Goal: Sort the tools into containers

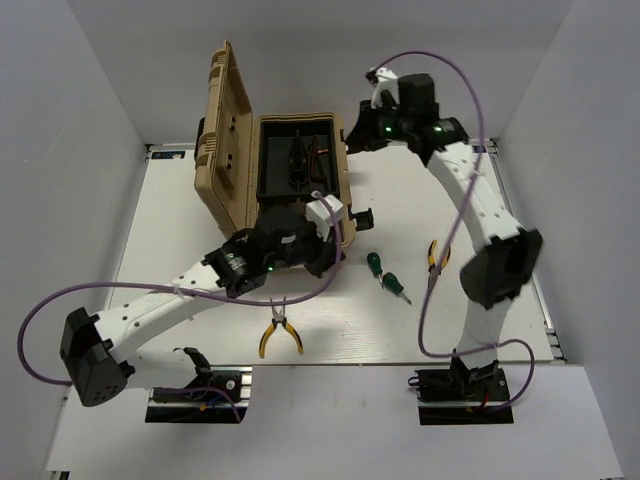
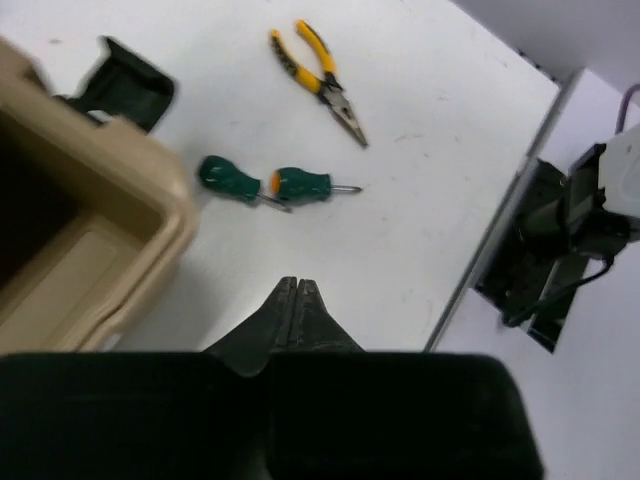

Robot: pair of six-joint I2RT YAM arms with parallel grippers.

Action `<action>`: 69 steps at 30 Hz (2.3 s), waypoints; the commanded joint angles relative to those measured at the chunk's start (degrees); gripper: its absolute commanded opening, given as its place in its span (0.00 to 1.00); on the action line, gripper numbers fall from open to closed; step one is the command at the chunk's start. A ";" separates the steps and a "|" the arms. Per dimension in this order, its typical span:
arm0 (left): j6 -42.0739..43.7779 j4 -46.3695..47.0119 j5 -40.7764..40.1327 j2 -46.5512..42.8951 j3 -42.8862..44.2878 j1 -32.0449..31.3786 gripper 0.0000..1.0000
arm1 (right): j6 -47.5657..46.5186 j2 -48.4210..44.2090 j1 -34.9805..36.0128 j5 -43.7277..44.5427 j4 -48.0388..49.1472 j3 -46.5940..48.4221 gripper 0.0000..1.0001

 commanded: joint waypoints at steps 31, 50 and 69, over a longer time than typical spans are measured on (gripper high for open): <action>-25.87 2.65 -35.07 44.97 22.43 -13.58 0.69 | -12.90 -46.00 -24.00 7.53 -8.97 -69.78 0.27; -32.91 0.28 -45.62 53.15 29.11 -12.43 0.75 | -12.54 -48.99 -29.64 -2.23 -7.91 -73.03 0.27; -32.91 -1.03 -46.68 58.69 31.05 -11.91 0.64 | -13.33 -49.60 -33.33 -8.82 -9.85 -72.94 0.33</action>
